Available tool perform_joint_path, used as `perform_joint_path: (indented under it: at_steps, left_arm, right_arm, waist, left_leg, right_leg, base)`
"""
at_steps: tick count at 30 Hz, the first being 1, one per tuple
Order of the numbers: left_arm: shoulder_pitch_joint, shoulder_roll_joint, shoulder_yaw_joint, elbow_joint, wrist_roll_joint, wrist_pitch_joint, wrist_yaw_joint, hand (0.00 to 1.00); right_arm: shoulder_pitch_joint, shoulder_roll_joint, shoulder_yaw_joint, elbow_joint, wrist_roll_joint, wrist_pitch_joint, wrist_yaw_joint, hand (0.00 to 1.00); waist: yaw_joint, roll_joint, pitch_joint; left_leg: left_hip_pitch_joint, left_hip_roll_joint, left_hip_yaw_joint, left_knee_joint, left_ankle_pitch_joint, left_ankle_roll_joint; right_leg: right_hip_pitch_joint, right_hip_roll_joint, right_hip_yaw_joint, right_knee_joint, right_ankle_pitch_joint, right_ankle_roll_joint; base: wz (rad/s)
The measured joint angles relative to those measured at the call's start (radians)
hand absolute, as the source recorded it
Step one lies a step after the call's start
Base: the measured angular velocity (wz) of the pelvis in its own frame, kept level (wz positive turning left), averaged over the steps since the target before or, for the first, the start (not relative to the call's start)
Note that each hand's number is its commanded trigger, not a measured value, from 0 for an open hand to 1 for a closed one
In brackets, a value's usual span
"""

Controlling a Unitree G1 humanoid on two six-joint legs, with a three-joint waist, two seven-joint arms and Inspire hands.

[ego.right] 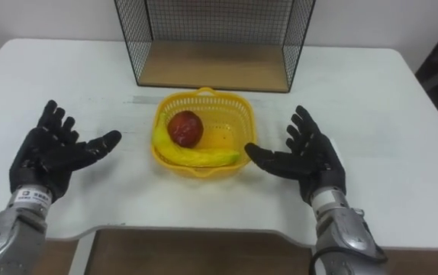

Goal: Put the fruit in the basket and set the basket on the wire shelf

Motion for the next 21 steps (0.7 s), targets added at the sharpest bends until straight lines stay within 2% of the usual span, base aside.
perform_joint_path:
  at_steps: [8,18,21]
  left_arm:
    - [0.0,0.0,-0.015,0.062,0.001,0.031,-0.021,0.0]
    - [-0.003,0.001,-0.043,0.064,0.013,0.034,-0.036,0.0]
    - [-0.036,0.0,-0.06,0.097,0.014,0.034,-0.046,0.0]
  right_arm:
    - [0.0,0.001,0.014,0.0,0.026,0.004,-0.001,0.0]
    - [-0.006,0.004,0.061,0.0,0.03,0.006,0.0,0.0]
    - [-0.013,0.007,0.07,0.0,0.031,0.006,0.007,0.0]
  waist:
    - [-0.002,0.004,-0.0032]
    - [-0.009,0.005,-0.0042]
    - [-0.01,0.005,-0.0042]
  left_leg:
    - [0.003,0.001,0.011,0.0,0.0,0.0]
    - [-0.007,0.001,0.023,0.006,0.0,0.0]
    - [-0.009,0.001,0.024,0.012,0.0,0.0]
  right_leg:
    - [-0.001,0.001,0.01,0.0,0.0,0.0]
    - [-0.02,0.001,0.021,0.015,0.001,-0.002]
    - [-0.02,0.001,0.021,0.017,0.002,-0.002]
  base:
    - [-0.03]
    - [-0.03]
    - [0.0]
